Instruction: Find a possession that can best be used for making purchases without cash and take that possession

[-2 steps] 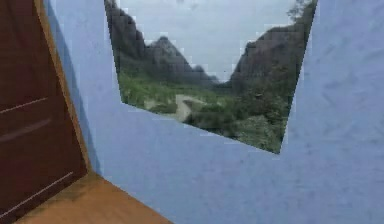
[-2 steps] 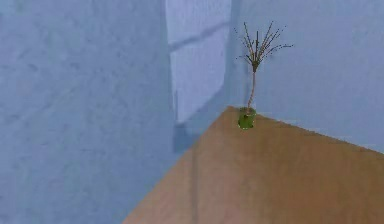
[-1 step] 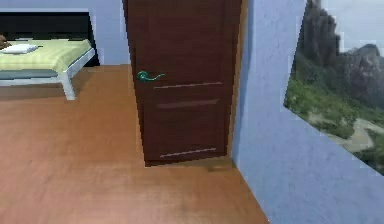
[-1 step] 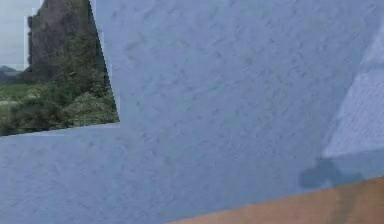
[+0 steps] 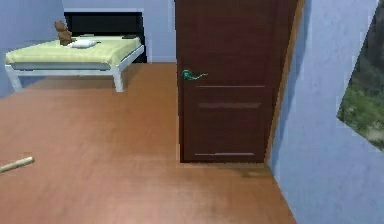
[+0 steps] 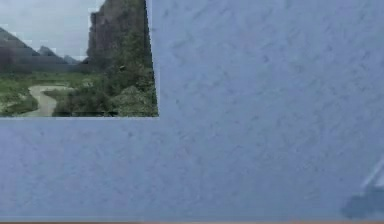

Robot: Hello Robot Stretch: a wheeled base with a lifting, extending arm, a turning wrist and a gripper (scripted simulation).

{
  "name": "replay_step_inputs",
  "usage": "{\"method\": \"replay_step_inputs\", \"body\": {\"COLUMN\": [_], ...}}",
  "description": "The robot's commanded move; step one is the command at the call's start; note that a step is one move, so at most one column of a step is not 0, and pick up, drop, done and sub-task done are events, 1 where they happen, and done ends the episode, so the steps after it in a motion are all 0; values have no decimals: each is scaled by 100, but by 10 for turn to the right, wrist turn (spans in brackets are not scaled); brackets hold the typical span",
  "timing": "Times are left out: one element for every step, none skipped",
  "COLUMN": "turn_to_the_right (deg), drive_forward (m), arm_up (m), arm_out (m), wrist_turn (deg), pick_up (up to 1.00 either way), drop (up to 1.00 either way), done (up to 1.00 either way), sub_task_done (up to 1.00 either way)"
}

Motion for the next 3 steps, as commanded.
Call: {"method": "replay_step_inputs", "body": {"turn_to_the_right": [0, -450, -120], "drive_forward": [75, 0, 0], "arm_up": [0, 0, 0], "arm_out": [0, 0, 0], "wrist_turn": [0, 0, 0], "pick_up": [0, 0, 0], "drop": [0, 0, 0], "done": [0, 0, 0], "sub_task_done": [0, 0, 0]}}
